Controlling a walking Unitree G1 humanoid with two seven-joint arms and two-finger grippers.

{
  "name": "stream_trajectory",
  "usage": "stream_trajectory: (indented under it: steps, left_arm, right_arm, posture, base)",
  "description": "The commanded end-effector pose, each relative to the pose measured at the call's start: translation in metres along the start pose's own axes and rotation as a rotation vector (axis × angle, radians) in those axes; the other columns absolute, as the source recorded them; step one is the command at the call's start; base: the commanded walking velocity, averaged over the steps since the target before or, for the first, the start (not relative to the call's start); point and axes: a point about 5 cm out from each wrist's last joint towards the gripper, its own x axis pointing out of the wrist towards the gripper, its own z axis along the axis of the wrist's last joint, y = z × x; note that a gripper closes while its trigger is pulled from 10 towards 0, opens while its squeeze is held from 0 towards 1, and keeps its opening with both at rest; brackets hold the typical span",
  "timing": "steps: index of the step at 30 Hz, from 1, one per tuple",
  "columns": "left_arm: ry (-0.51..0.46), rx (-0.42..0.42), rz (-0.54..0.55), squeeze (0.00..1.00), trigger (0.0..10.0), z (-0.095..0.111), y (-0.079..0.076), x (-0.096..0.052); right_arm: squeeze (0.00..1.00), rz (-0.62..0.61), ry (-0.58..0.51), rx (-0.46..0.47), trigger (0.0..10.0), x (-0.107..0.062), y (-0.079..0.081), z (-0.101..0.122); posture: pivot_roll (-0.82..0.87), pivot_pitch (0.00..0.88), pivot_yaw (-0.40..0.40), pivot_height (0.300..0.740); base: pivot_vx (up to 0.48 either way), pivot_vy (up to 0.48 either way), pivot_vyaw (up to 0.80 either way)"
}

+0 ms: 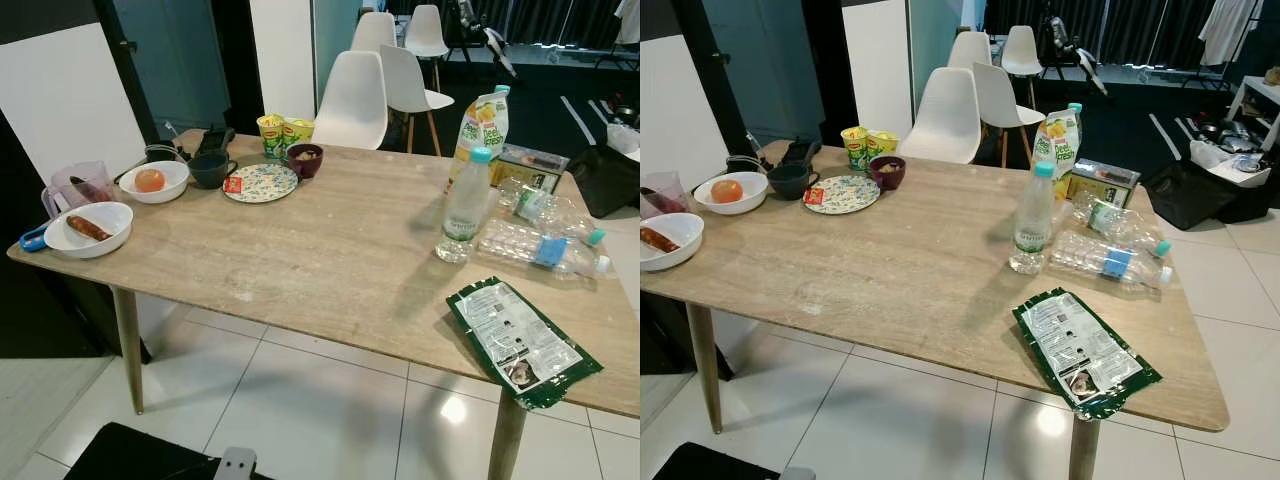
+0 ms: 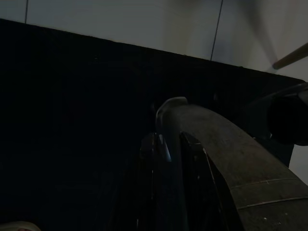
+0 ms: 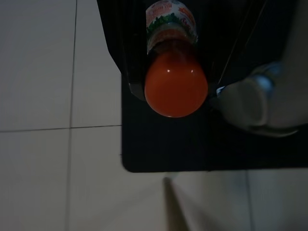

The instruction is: Restocking fridge

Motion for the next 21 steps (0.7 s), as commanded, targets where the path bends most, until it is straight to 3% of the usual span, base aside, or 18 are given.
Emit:
stream_trajectory:
  steps: [1,3,10,21]
  left_arm:
    - [0.004,0.002,0.021,0.00,10.0,0.002,0.006,-0.001]
    - [0.010,0.005,0.018,0.00,10.0,0.001,0.005,-0.001]
    - [0.024,0.006,0.009,0.00,10.0,-0.001,0.001,0.000]
    - [0.033,0.015,0.003,0.00,10.0,-0.003,-0.001,0.001]
  right_arm:
    - [0.00,0.010,-0.018,-0.016,10.0,0.001,0.002,0.007]
    - [0.00,0.031,-0.025,-0.067,10.0,0.001,0.006,0.012]
    - [0.00,0.041,-0.026,-0.117,10.0,0.001,0.007,0.014]
    - [0.00,0.060,0.005,-0.169,10.0,0.001,0.012,0.004]
  posture:
    - [0.03,0.000,-0.002,0.740]
    - [0.03,0.000,-0.005,0.740]
    - [0.03,0.000,-0.006,0.740]
    - [0.02,0.000,-0.003,0.740]
  base:
    - [0.000,0.000,0.00]
    - [0.000,0.000,0.00]
    - [0.000,0.000,0.00]
    - [-0.259,0.000,0.00]
